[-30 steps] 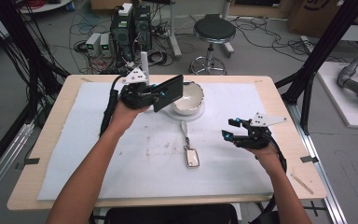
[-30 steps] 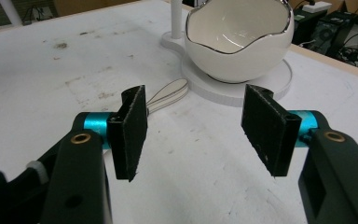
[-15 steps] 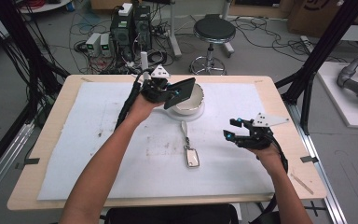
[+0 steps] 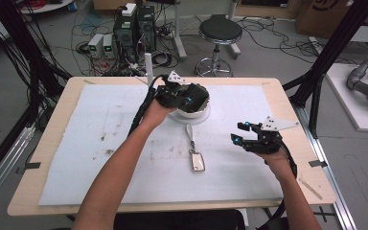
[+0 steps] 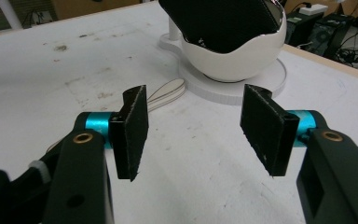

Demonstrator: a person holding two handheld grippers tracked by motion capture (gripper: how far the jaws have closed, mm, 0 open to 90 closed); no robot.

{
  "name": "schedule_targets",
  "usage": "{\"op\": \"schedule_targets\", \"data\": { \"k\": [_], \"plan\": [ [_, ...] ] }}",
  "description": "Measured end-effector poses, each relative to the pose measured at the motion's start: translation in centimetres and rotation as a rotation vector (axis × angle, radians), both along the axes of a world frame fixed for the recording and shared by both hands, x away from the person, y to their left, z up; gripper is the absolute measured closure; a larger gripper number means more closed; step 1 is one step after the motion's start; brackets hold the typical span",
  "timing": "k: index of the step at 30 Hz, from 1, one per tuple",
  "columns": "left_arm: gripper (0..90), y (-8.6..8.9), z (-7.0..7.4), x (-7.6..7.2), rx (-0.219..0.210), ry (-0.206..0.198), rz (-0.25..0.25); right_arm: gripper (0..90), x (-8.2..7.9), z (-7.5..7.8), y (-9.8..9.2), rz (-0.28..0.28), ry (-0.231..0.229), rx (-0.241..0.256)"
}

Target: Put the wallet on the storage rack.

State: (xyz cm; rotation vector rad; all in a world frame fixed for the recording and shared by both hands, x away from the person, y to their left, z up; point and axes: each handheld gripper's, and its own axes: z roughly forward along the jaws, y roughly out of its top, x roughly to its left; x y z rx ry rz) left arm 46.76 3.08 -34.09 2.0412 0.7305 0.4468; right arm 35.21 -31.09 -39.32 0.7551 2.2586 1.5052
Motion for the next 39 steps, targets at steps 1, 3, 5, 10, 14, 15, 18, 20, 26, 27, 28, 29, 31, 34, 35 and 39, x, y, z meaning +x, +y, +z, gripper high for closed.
{"op": "schedule_targets", "data": {
  "k": [1,3,5,10,14,15,18,20,26,27,28,29,31,34,35,39],
  "plan": [
    [66.7,0.0,0.0,0.0,0.000,0.000,0.000,43.0,0.0,0.0,0.0,0.000,0.000,0.000],
    [68.9,0.1,-0.4,0.0,0.009,0.007,-0.010,43.2,0.0,0.0,-0.1,-0.003,-0.005,0.002],
    [68.7,0.0,-0.8,-0.1,0.021,0.007,-0.012,43.2,-0.1,0.0,-0.2,-0.007,-0.001,0.006],
    [77.7,0.0,-0.9,-0.2,0.067,-0.029,-0.036,43.1,-0.1,0.0,-0.2,-0.011,0.001,0.002],
    [78.3,0.3,0.0,0.0,0.098,-0.087,-0.094,43.1,-0.1,-0.1,-0.1,-0.008,0.005,0.005],
    [78.2,0.4,0.4,0.1,0.108,-0.105,-0.115,43.1,-0.1,-0.1,-0.1,-0.005,0.009,0.004],
    [78.2,0.7,1.3,0.3,0.136,-0.142,-0.149,43.1,0.0,-0.1,-0.1,-0.003,0.003,0.004],
    [78.2,0.9,1.9,0.6,0.174,-0.154,-0.170,43.1,0.0,-0.1,-0.1,-0.004,0.010,0.006],
    [78.2,1.0,2.9,1.4,0.267,-0.179,-0.253,43.1,-0.1,-0.1,-0.3,-0.011,0.010,0.013],
    [78.2,1.0,2.9,1.4,0.267,-0.179,-0.253,43.1,-0.1,-0.1,-0.4,-0.011,0.012,0.015],
    [78.2,0.8,3.0,1.4,0.308,-0.191,-0.272,43.1,-0.1,-0.1,-0.4,-0.012,0.013,0.015],
    [78.2,0.8,3.0,1.4,0.308,-0.191,-0.272,43.1,-0.1,-0.1,-0.4,-0.012,0.013,0.015],
    [78.2,0.6,3.0,1.6,0.336,-0.208,-0.283,43.2,0.0,-0.1,-0.4,-0.013,0.009,0.015],
    [78.1,0.0,2.6,1.9,0.372,-0.211,-0.312,43.3,-0.1,-0.1,-0.5,-0.013,0.011,0.016],
    [78.1,0.0,2.6,1.9,0.372,-0.211,-0.312,43.3,-0.1,-0.1,-0.5,-0.013,0.008,0.014],
    [77.9,-0.5,1.8,2.3,0.404,-0.194,-0.311,43.7,-0.2,-0.1,-0.6,-0.015,0.005,0.017]
  ]
}}
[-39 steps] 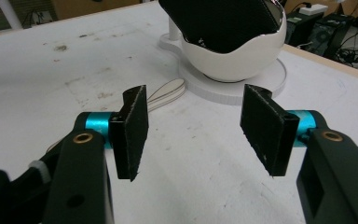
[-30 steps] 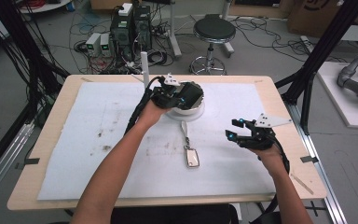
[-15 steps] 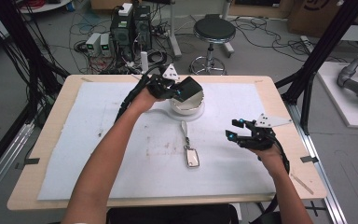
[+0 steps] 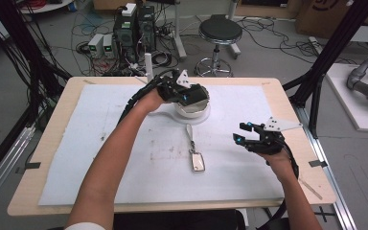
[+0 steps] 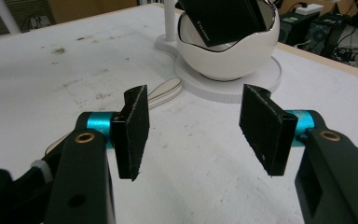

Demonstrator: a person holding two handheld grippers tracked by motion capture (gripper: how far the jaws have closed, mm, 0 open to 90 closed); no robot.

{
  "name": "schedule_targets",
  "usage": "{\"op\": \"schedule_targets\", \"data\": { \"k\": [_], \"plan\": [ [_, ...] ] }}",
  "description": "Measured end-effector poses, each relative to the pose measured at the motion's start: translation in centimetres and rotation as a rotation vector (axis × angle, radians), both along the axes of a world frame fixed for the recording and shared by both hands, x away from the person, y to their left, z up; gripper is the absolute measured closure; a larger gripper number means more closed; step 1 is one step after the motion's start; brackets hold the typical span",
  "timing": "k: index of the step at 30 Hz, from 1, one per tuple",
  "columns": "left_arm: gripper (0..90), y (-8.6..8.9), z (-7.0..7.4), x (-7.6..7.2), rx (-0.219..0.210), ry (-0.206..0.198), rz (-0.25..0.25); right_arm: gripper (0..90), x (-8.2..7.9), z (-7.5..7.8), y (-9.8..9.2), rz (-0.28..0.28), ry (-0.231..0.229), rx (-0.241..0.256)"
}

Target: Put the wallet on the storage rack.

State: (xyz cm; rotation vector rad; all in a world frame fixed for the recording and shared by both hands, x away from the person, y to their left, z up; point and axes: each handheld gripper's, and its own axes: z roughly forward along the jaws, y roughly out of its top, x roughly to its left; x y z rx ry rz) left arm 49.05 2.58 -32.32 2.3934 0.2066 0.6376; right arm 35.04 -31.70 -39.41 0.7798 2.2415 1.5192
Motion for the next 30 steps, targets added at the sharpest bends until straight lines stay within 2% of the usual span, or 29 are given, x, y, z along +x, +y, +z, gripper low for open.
{"op": "schedule_targets", "data": {
  "k": [2,6,7,8,9,10,11,14,16,17,18,19,20,21,23,28,30],
  "plan": [
    [77.7,-0.3,-0.6,0.2,0.013,0.008,0.015,43.9,-0.1,0.0,-0.1,-0.002,0.002,0.000],
    [74.6,-0.5,-1.1,0.4,0.003,0.016,0.036,44.0,-0.1,0.0,-0.2,-0.003,0.002,0.000],
    [68.6,-0.7,-1.3,0.6,-0.026,0.034,0.083,44.1,-0.1,0.0,-0.3,-0.005,0.002,0.000],
    [63.0,-0.7,-1.3,0.6,-0.026,0.034,0.083,44.1,-0.1,0.0,-0.3,-0.005,0.002,0.000],
    [60.4,-0.6,-1.4,0.7,-0.043,0.050,0.107,44.1,-0.1,0.0,-0.4,-0.007,-0.001,0.000],
    [60.4,-0.6,-1.4,0.6,-0.052,0.052,0.113,44.1,-0.1,0.0,-0.4,-0.007,-0.001,0.000],
    [56.5,-0.5,-1.6,0.6,-0.057,0.053,0.123,44.1,-0.2,-0.1,-0.4,-0.010,0.001,0.002],
    [59.3,0.1,-2.2,0.4,-0.078,0.073,0.123,44.1,-0.2,-0.1,-0.4,-0.008,-0.001,0.000],
    [68.4,0.2,-2.3,0.4,-0.078,0.078,0.119,44.1,-0.2,0.0,-0.3,-0.008,0.000,-0.003],
    [73.7,0.4,-2.5,0.1,-0.071,0.060,0.087,44.2,-0.2,-0.1,-0.2,-0.008,-0.003,-0.004],
    [76.2,0.4,-2.5,0.1,-0.071,0.060,0.087,44.2,-0.2,-0.1,-0.2,-0.008,-0.003,-0.004],
    [77.1,0.3,-2.5,-0.1,-0.044,0.015,0.067,44.2,-0.2,-0.1,-0.3,-0.009,0.002,-0.002],
    [77.2,0.3,-2.5,-0.1,-0.044,0.015,0.067,44.2,-0.2,-0.1,-0.3,-0.008,0.003,-0.003],
    [77.3,0.2,-2.2,0.0,-0.027,-0.011,0.060,44.2,-0.2,-0.1,-0.3,-0.009,0.007,-0.002],
    [77.3,0.3,-1.8,0.1,-0.029,-0.026,0.047,44.2,-0.1,-0.1,-0.3,-0.009,0.007,-0.002],
    [75.1,0.4,-1.7,0.4,-0.024,-0.031,0.045,44.2,-0.1,-0.2,-0.3,-0.011,0.008,-0.002],
    [70.6,0.5,-1.9,0.6,-0.053,-0.015,0.093,44.3,-0.1,-0.2,-0.4,-0.011,0.009,-0.001]
  ]
}}
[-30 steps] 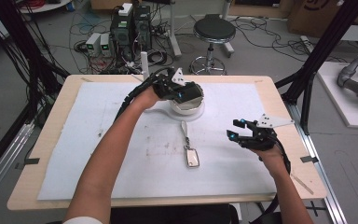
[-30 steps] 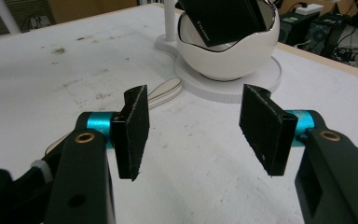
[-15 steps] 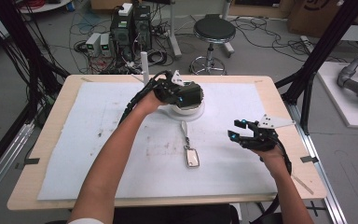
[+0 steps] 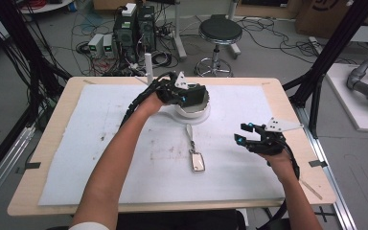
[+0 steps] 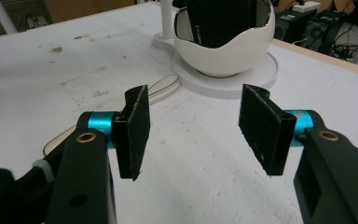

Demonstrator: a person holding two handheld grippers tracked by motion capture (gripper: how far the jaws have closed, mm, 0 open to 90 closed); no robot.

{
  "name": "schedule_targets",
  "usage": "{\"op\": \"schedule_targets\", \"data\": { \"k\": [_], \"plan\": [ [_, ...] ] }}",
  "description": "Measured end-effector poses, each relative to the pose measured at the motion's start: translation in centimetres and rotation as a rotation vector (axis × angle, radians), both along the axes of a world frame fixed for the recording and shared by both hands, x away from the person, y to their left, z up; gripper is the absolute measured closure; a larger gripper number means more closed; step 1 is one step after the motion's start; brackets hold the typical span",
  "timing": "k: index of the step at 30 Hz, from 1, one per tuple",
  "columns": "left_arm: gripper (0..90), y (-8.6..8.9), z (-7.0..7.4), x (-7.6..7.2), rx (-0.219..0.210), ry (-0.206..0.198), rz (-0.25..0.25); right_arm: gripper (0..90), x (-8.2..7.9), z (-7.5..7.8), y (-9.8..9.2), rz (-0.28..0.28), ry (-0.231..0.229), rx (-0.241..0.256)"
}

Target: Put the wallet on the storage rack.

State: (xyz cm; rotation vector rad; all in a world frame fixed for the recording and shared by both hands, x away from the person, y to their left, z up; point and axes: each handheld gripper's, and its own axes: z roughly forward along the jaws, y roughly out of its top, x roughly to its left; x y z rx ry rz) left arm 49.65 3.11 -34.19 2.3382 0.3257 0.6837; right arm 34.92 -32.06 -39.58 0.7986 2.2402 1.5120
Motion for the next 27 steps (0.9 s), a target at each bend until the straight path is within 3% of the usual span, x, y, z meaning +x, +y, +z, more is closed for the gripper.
{"op": "schedule_targets", "data": {
  "k": [4,6,8,10,14,15,16,17,18,19,20,23,24,26,27],
  "plan": [
    [53.7,0.1,0.0,0.1,-0.021,0.027,0.042,44.3,0.0,0.0,-0.1,-0.003,-0.005,0.004],
    [53.1,0.6,-0.2,-0.2,-0.067,0.042,0.061,44.3,-0.1,0.1,-0.1,-0.004,0.000,0.004],
    [51.4,0.7,-0.2,-0.3,-0.071,0.046,0.063,44.4,-0.1,0.1,-0.1,-0.003,0.002,0.004],
    [50.6,1.4,-0.4,-0.8,-0.115,0.059,0.092,44.4,-0.2,0.1,-0.2,-0.004,-0.004,0.005],
    [48.2,2.0,-0.6,-1.3,-0.151,0.073,0.101,44.2,-0.3,0.2,-0.4,-0.013,-0.003,0.012],
    [47.2,2.4,-0.9,-1.8,-0.196,0.088,0.114,44.0,-0.3,0.2,-0.4,-0.016,-0.006,0.013],
    [46.5,2.4,-0.9,-1.8,-0.196,0.088,0.114,44.0,-0.3,0.2,-0.4,-0.016,-0.006,0.013],
    [46.5,3.0,-1.3,-2.4,-0.251,0.098,0.138,43.4,-0.3,0.3,-0.5,-0.021,-0.009,0.013],
    [46.6,3.0,-1.3,-2.4,-0.251,0.098,0.138,43.4,-0.3,0.3,-0.5,-0.021,-0.009,0.013],
    [46.9,3.5,-1.5,-3.2,-0.302,0.100,0.158,43.1,-0.4,0.3,-0.5,-0.025,-0.009,0.016],
    [47.4,3.5,-1.5,-3.2,-0.302,0.100,0.158,43.1,-0.4,0.3,-0.5,-0.025,-0.009,0.016],
    [46.1,4.8,-1.8,-4.6,-0.390,0.109,0.201,42.4,-0.4,0.4,-0.5,-0.030,-0.011,0.012],
    [44.8,4.8,-1.8,-4.6,-0.390,0.109,0.201,42.4,-0.4,0.4,-0.5,-0.030,-0.011,0.012],
    [43.5,6.2,-1.7,-5.9,-0.467,0.106,0.234,41.6,-0.4,0.4,-0.5,-0.034,-0.020,0.004],
    [43.5,6.6,-1.7,-6.2,-0.472,0.101,0.238,41.5,-0.4,0.3,-0.5,-0.035,-0.018,0.003]
  ]
}}
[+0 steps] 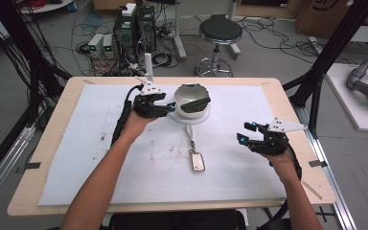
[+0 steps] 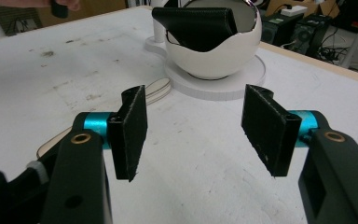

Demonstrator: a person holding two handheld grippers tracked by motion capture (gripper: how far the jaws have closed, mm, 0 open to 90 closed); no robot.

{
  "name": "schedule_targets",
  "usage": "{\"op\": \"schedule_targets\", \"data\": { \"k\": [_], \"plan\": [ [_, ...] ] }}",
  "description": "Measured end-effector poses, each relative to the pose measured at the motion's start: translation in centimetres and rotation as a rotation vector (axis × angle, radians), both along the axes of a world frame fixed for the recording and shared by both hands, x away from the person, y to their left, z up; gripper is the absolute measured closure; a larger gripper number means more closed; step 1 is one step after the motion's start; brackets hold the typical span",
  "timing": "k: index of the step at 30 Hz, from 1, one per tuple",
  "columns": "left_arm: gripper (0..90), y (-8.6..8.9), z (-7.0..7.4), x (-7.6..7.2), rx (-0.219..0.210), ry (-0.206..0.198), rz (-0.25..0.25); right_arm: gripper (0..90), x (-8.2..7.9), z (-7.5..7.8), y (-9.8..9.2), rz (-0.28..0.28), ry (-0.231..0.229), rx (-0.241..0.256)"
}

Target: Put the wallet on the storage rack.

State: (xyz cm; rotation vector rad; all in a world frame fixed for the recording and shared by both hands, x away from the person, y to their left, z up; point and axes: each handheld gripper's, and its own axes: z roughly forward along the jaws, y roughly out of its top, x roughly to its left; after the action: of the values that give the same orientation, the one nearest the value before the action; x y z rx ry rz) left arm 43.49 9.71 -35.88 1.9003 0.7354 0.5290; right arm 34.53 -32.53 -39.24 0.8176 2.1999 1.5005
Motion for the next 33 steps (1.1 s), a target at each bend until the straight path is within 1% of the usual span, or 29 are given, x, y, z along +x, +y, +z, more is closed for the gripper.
{"op": "schedule_targets", "data": {
  "k": [1,2,3,4,5,6,7,8,9,10,11,12,13,14,15,18,19,20,21,22,23,24,27,28,31,32,33],
  "plan": [
    [43.2,0.0,0.0,0.0,0.000,0.000,0.000,41.5,0.0,0.0,0.0,0.000,0.000,0.000],
    [41.3,1.0,0.0,-0.7,-0.036,-0.006,0.027,41.1,0.0,0.0,0.1,-0.005,0.002,-0.003],
    [40.1,1.0,0.0,-0.7,-0.036,-0.006,0.027,41.1,0.0,0.0,0.1,-0.005,0.002,-0.003],
    [37.3,2.2,0.0,-1.6,-0.076,-0.015,0.061,40.2,0.0,0.0,0.1,-0.012,-0.002,-0.010],
    [34.9,2.2,0.0,-1.6,-0.076,-0.015,0.061,40.2,0.0,0.0,0.1,-0.012,-0.002,-0.010],
    [31.3,3.3,-0.3,-2.5,-0.107,-0.022,0.095,38.4,0.0,-0.1,0.2,-0.030,0.004,-0.023],
    [29.3,3.3,-0.3,-2.5,-0.107,-0.022,0.095,38.4,0.0,-0.1,0.2,-0.030,0.004,-0.023],
    [27.3,4.2,-0.6,-3.3,-0.128,-0.029,0.121,35.8,0.0,-0.1,0.2,-0.053,0.003,-0.039],
    [26.2,4.2,-0.6,-3.3,-0.128,-0.029,0.121,35.8,0.0,-0.1,0.2,-0.053,0.003,-0.039],
    [25.0,5.1,-1.2,-4.4,-0.144,-0.043,0.141,31.1,0.1,-0.2,0.2,-0.079,0.005,-0.060],
    [24.5,5.1,-1.2,-4.4,-0.144,-0.043,0.141,31.1,0.1,-0.2,0.2,-0.079,0.005,-0.060],
    [24.5,5.7,-1.5,-5.1,-0.155,-0.038,0.143,30.3,0.1,-0.2,0.2,-0.101,0.006,-0.070],
    [24.5,5.7,-1.5,-5.1,-0.155,-0.038,0.143,30.3,0.1,-0.2,0.2,-0.101,0.010,-0.073],
    [24.5,6.4,-1.9,-5.8,-0.161,-0.040,0.152,30.1,0.1,-0.2,0.2,-0.104,0.010,-0.072],
    [24.5,6.8,-2.1,-6.2,-0.170,-0.044,0.158,29.4,0.1,-0.2,0.2,-0.107,0.010,-0.074],
    [24.3,7.7,-2.7,-6.8,-0.181,-0.040,0.164,28.0,0.3,-0.2,0.1,-0.131,0.007,-0.081],
    [23.3,7.7,-2.7,-6.8,-0.181,-0.040,0.164,27.2,0.3,-0.3,0.1,-0.138,0.010,-0.084],
    [21.2,8.3,-3.1,-7.1,-0.190,-0.038,0.170,25.9,0.3,-0.4,0.0,-0.147,0.012,-0.091],
    [19.5,8.3,-3.1,-7.1,-0.190,-0.038,0.170,25.1,0.3,-0.4,0.1,-0.154,0.017,-0.093],
    [19.1,8.9,-3.6,-7.5,-0.214,-0.027,0.174,23.7,0.4,-0.5,0.1,-0.160,0.018,-0.100],
    [19.1,8.9,-3.6,-7.5,-0.214,-0.027,0.174,23.7,0.4,-0.5,0.1,-0.160,0.018,-0.100],
    [19.1,9.3,-4.0,-7.8,-0.216,-0.027,0.184,21.9,0.5,-0.7,0.2,-0.175,0.026,-0.107],
    [19.1,9.8,-4.4,-7.9,-0.211,-0.020,0.194,21.9,0.6,-0.8,0.2,-0.181,0.032,-0.104],
    [19.1,10.1,-4.6,-8.0,-0.222,-0.015,0.208,21.8,0.7,-0.7,0.3,-0.200,0.029,-0.098],
    [19.1,10.3,-4.9,-8.0,-0.224,-0.013,0.214,21.8,0.8,-0.8,0.3,-0.202,0.025,-0.101],
    [19.1,10.4,-5.2,-8.0,-0.222,0.000,0.221,21.8,0.8,-0.9,0.3,-0.207,0.032,-0.103],
    [19.1,10.4,-5.2,-8.0,-0.222,0.000,0.221,21.8,0.8,-0.9,0.3,-0.207,0.032,-0.103]
  ]
}}
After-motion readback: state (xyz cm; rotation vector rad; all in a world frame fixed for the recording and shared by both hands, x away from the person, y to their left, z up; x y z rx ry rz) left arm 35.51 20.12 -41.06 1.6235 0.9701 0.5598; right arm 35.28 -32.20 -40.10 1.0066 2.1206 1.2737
